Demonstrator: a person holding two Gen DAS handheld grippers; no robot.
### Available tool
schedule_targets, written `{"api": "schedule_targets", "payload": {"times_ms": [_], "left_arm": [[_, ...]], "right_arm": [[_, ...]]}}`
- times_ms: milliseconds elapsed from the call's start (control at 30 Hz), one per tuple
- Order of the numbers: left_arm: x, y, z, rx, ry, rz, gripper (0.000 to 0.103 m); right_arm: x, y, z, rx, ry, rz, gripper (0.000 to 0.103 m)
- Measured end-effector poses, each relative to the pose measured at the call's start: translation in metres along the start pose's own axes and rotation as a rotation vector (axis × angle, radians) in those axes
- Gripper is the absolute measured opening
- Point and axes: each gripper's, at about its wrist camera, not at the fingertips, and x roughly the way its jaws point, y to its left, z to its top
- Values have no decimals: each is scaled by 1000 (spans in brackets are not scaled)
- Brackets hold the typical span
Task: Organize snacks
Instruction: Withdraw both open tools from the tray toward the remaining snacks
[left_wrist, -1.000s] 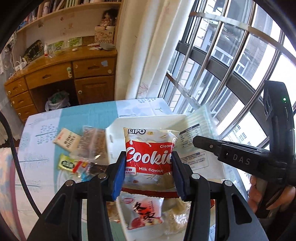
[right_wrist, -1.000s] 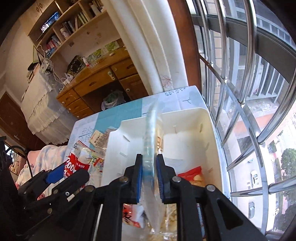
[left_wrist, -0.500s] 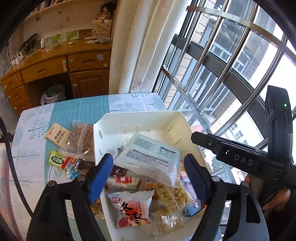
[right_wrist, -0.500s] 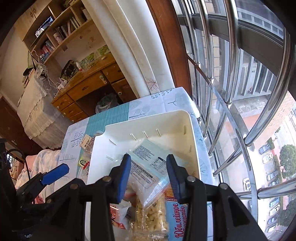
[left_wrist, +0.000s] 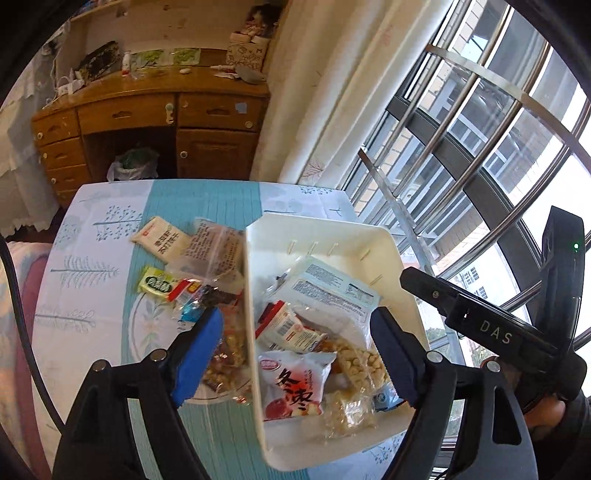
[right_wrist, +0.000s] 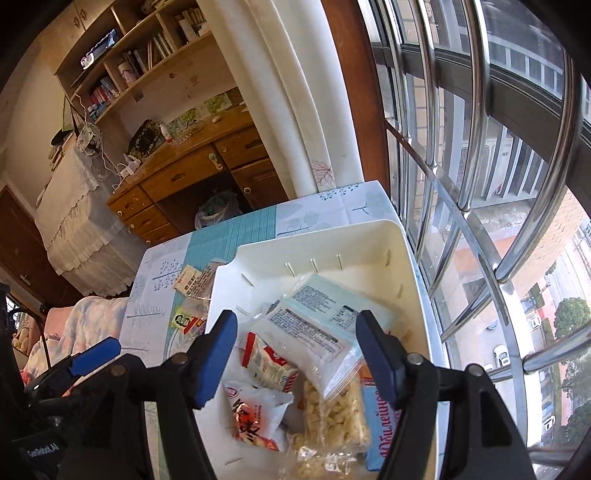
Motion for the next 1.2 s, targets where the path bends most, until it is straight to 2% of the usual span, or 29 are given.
{"api": "schedule_targets", "payload": {"times_ms": [333, 767, 1067, 1200], "left_arm": [[-51, 72, -18, -41, 34, 28, 81], [-114, 182, -23, -24, 69, 93, 81], [-119, 234, -23, 27, 158, 63, 81], [-116, 245, -19, 50, 194, 47, 88]], "right_arm": [[-11, 55, -36, 46, -13, -36, 68], [-16, 139, -83, 177, -48, -91, 68], [-12, 187, -121, 234, -65, -148, 68], [-9, 199, -139, 253, -52, -177, 68]]}}
